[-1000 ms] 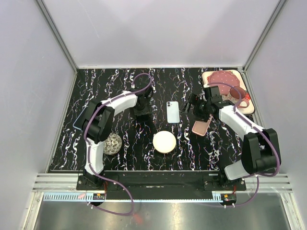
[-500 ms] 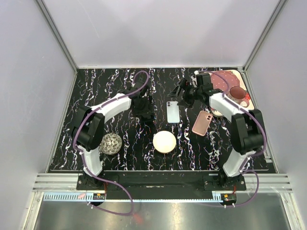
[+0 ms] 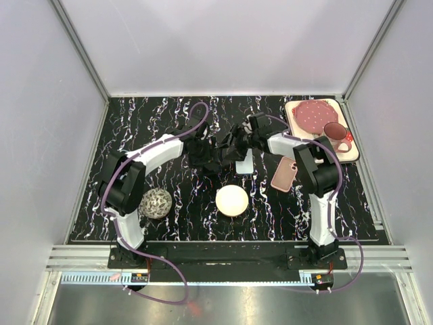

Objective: Take the phone out of the phone case
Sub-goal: Pick up the phone at the center of the board.

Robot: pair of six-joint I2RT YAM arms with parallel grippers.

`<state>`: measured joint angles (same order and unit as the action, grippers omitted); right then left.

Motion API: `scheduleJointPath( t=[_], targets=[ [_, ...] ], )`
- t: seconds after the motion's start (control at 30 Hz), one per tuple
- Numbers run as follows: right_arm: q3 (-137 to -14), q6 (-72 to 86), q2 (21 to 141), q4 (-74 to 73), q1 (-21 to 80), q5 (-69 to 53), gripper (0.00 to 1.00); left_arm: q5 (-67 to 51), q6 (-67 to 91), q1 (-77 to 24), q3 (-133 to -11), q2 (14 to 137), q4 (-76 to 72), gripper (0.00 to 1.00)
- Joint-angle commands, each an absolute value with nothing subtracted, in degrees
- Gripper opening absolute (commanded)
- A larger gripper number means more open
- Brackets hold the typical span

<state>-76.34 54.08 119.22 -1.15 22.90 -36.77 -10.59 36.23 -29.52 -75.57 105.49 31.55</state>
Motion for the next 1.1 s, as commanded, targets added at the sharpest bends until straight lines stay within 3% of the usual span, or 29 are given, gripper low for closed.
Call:
scheduleJointPath(
  t=[0.0,0.07,0.17,0.2,0.23,0.43,0.6,0.77,0.97,1.07],
  targets=[
    [-80.24,56.16,121.29,3.07,24.96,-39.99,0.66,-13.53,35.95,-29.18,-76.20,100.20,27.51,0.64],
    [-80.94,56.51,121.81,3.78,25.31,-40.69,0.55,-13.71,35.86,-29.18,-76.03,99.32,27.60,0.64],
    [-81.91,56.78,121.99,4.57,25.40,-41.83,0.24,-14.15,35.51,-29.18,-76.11,97.65,27.51,0.65],
    [-82.09,56.69,121.82,4.66,25.40,-42.01,0.04,-14.59,35.33,-29.18,-76.20,96.69,27.60,0.65],
    [-82.52,56.52,121.64,4.40,25.31,-42.19,0.00,-15.55,35.07,-29.18,-76.38,96.24,27.60,0.69],
    [-81.75,54.58,117.17,6.75,24.52,-43.85,0.00,-23.62,34.27,-24.88,-72.80,88.78,23.39,0.89],
    [-79.45,54.49,112.33,12.04,23.99,-47.54,0.00,-40.85,42.70,-13.37,-62.85,81.66,3.72,0.99],
    [-74.80,62.89,109.60,25.72,23.91,-52.99,0.00,-48.95,47.28,-9.14,-60.38,82.26,-3.76,0.98],
    [-71.37,76.08,110.91,48.29,23.91,-58.53,0.00,-55.80,54.83,-8.35,-59.24,87.09,-15.45,0.90],
    [-71.72,78.74,111.62,51.06,23.91,-59.85,0.00,-57.57,59.58,-8.26,-58.19,88.41,-22.22,0.84]
  ],
)
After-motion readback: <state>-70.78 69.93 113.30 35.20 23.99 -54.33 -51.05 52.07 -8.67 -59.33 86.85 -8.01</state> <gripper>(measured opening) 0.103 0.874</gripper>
